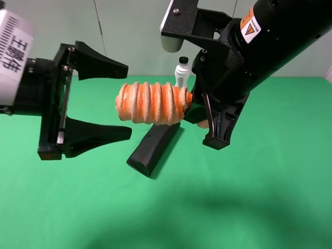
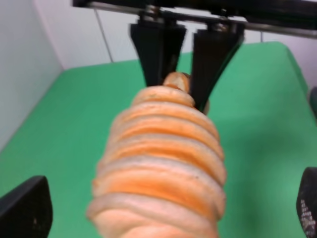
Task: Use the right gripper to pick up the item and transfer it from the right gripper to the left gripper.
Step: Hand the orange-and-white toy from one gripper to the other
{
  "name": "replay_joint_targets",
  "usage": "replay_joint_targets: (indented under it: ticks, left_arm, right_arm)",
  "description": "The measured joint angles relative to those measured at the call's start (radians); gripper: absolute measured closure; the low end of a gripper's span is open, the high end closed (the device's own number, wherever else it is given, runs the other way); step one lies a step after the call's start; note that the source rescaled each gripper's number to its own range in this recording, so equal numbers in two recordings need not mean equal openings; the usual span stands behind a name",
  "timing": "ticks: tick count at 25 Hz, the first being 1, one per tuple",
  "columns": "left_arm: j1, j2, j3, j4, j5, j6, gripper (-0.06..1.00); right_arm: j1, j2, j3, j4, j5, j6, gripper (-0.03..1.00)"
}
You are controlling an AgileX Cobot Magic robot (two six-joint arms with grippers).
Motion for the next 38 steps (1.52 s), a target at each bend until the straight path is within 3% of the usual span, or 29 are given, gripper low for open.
replay_joint_targets:
  ticks: [19,25,30,38]
  left_arm:
    - [-0.028,0.12,-0.071,-0.002,-0.004,0.013,-0.02]
    - [-0.028,0.12,-0.078,-0.077,-0.002,0.054,-0.02]
    - [-0.029,0.12,-0.078,-0.083,-0.002,0.062,-0.02]
    - [-0.109,0.152,-0.078,-0.104,-0.076,0.105,-0.02]
  right_arm:
    - [0.0,0.0,-0.001,0.0,0.0,0.0,0.97]
    - [0.0,0.0,-0.001,0.0,0.0,0.0,0.97]
    - [0.0,0.0,-0.001,0.0,0.0,0.0,0.97]
    - [0.0,0.0,-0.001,0.0,-0.002,0.0,0.97]
